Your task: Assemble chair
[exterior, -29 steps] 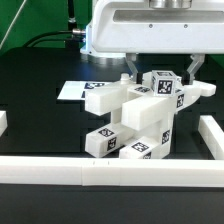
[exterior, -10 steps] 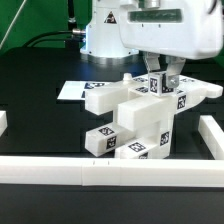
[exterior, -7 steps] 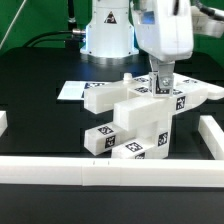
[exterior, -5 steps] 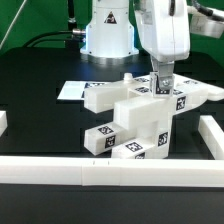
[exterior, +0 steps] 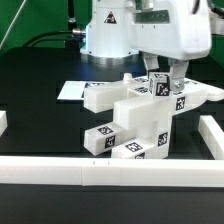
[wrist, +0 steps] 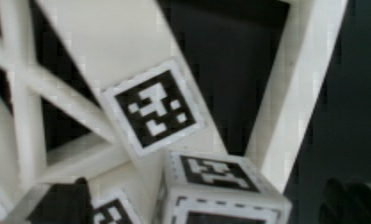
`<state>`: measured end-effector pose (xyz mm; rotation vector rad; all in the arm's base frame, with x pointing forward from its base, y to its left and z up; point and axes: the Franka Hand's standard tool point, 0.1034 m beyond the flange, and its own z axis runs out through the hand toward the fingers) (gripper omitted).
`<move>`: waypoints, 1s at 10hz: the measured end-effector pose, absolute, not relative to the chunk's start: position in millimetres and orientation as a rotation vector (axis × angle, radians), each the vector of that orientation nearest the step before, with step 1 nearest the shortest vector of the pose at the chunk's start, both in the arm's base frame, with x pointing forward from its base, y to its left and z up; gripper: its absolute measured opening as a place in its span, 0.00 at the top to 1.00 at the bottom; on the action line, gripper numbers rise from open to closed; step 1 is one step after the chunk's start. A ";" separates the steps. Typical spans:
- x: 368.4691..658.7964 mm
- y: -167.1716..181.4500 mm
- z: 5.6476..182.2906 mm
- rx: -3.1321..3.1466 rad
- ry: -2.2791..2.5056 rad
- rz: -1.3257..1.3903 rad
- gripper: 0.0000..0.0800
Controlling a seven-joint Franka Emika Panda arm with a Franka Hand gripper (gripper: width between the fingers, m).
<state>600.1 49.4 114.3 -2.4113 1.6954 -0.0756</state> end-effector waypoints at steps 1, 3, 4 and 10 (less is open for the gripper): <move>600.0 49.5 114.2 -2.442 1.654 -0.080 0.19; 599.1 45.2 111.2 -2.713 1.287 -0.115 0.19; 600.2 45.0 111.9 -2.787 1.165 -0.121 0.19; 603.9 44.9 113.7 -3.058 0.417 -0.120 0.19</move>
Offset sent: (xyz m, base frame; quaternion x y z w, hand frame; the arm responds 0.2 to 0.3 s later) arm 0.0074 -0.0086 -0.0001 -0.0610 0.0153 -0.2369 0.9695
